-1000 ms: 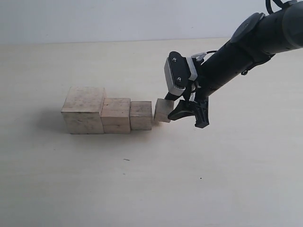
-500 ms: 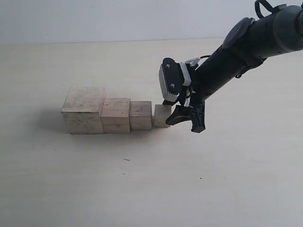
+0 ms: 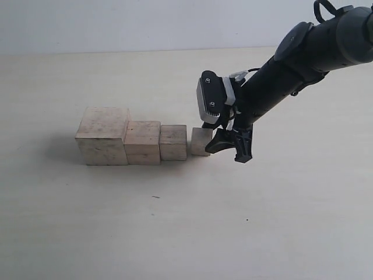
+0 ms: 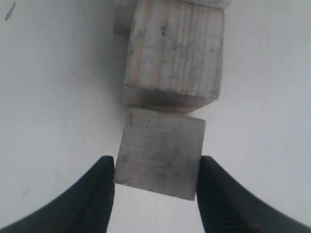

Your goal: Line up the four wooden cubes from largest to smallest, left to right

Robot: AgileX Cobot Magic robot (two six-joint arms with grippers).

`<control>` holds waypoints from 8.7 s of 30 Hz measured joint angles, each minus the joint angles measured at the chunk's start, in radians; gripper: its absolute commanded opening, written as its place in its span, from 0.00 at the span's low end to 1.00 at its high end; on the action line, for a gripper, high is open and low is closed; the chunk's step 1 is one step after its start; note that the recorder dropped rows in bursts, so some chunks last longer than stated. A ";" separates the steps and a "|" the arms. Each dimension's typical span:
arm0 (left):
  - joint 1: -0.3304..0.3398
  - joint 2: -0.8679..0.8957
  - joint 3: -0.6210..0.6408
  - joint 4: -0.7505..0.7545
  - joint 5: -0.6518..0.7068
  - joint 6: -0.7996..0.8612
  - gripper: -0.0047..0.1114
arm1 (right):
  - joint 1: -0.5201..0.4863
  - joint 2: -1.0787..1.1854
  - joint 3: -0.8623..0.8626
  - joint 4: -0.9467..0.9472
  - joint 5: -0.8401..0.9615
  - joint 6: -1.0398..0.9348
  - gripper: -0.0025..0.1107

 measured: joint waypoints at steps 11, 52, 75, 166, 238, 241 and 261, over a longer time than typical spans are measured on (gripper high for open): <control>0.000 0.000 0.000 0.000 0.000 0.000 0.04 | 0.000 0.000 0.000 0.039 0.000 0.005 0.07; 0.000 0.000 0.000 0.000 0.000 0.000 0.04 | 0.000 -0.121 0.000 0.006 -0.225 0.610 0.02; 0.000 0.000 0.000 0.000 0.000 0.000 0.04 | 0.000 0.071 -0.122 0.051 -0.089 0.769 0.02; 0.000 0.000 0.000 0.000 0.000 0.000 0.04 | 0.058 0.058 -0.128 -0.368 0.100 1.764 0.02; 0.000 0.000 0.000 0.000 0.000 0.000 0.04 | 0.037 -1.079 0.233 -0.386 -0.172 1.719 0.02; 0.000 0.000 0.000 0.000 0.000 0.000 0.04 | 0.037 -1.125 0.233 -0.407 -0.174 1.719 0.02; 0.000 0.000 0.000 0.000 0.000 0.000 0.04 | -0.513 -1.691 0.750 -0.591 -0.336 1.756 0.02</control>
